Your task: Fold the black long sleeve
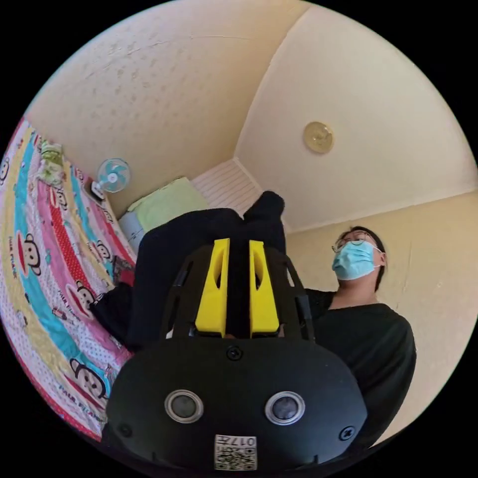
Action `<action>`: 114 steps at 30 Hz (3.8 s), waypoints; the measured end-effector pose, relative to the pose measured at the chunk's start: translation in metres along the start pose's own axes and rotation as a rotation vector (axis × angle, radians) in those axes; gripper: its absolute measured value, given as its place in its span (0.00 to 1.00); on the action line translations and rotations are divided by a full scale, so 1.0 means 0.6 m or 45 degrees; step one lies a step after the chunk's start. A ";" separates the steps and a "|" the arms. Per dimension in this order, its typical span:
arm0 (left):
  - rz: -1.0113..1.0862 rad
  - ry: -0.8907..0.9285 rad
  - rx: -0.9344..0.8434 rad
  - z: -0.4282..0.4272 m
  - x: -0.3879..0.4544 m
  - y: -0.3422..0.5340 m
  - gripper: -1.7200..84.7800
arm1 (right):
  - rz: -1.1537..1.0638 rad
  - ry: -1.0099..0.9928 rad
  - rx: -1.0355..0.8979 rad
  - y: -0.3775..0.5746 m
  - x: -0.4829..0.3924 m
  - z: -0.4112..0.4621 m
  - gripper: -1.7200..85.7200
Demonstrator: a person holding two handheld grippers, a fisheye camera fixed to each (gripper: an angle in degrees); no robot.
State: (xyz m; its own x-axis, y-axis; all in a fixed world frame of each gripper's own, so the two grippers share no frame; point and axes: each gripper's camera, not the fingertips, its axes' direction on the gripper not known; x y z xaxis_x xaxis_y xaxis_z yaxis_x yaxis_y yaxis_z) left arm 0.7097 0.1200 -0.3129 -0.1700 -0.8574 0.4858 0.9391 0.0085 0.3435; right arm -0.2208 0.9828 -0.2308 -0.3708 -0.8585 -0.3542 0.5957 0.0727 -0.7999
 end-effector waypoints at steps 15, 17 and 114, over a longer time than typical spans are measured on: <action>0.269 -0.947 -0.138 0.291 -0.225 0.092 0.22 | -0.071 0.254 0.145 -0.123 -0.078 0.039 0.09; 0.354 -1.111 -0.109 0.325 -0.238 0.090 0.24 | -0.026 0.214 0.169 -0.133 -0.075 0.029 0.09; 1.058 -1.509 -0.023 0.368 -0.190 0.225 0.19 | -0.083 0.148 0.508 -0.369 -0.400 -0.180 0.07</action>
State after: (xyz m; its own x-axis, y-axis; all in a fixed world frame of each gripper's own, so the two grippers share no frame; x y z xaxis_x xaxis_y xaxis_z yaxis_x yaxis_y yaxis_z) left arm 0.7899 0.3325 -0.1446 0.2819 0.3141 0.9066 0.8896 0.2683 -0.3695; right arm -0.3408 1.2272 -0.0209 -0.4809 -0.7903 -0.3798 0.7893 -0.2016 -0.5800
